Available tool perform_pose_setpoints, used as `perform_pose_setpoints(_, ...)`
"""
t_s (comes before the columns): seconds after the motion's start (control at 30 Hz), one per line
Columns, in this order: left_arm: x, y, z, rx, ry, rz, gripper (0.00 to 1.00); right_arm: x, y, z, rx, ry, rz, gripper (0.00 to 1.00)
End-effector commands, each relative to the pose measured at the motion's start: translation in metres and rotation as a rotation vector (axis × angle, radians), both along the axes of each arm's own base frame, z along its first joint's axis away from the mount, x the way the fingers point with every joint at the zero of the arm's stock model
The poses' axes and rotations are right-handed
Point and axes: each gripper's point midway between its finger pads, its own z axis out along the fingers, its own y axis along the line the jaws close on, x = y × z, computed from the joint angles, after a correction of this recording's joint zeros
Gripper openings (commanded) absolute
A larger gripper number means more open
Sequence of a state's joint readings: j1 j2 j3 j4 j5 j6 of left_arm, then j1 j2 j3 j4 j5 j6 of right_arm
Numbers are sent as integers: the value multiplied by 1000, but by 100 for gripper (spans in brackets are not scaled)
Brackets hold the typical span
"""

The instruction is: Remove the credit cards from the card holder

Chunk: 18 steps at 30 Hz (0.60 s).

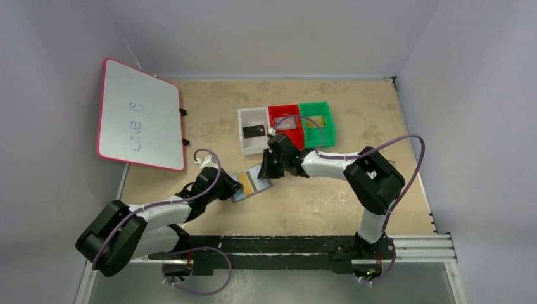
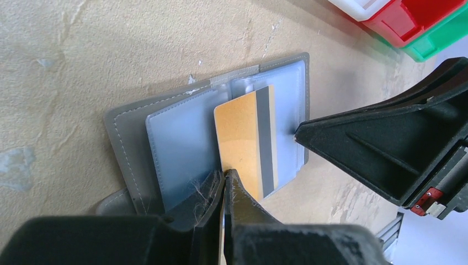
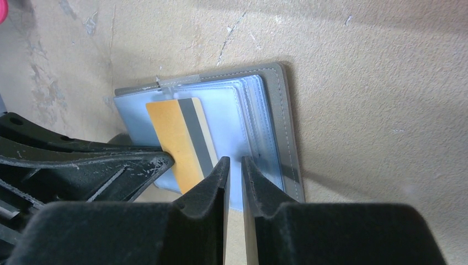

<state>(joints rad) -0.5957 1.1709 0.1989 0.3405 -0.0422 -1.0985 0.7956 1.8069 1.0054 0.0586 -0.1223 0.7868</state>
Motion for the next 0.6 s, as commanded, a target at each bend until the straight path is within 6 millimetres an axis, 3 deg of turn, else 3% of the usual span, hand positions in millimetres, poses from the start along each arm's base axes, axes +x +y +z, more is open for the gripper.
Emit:
perform_pose_setpoints(0.0, -2, 9, -10, 95, 28, -20, 0, -7, -24, -20, -100, 30, -19, 17)
perform_pose_setpoints(0.07, 4, 2, -4, 73, 15, -34, 4, -5, -23, -20, -99, 22, -11, 17)
perform_pose_setpoints(0.27, 13, -9, 5, -15, -4, -4, 29, 0, -21, -21, -98, -3, -1, 16)
perform_pose_setpoints(0.57, 14, -19, 2, -149, 2, 32, 30, -3, -22, -25, -99, 8, 8, 15)
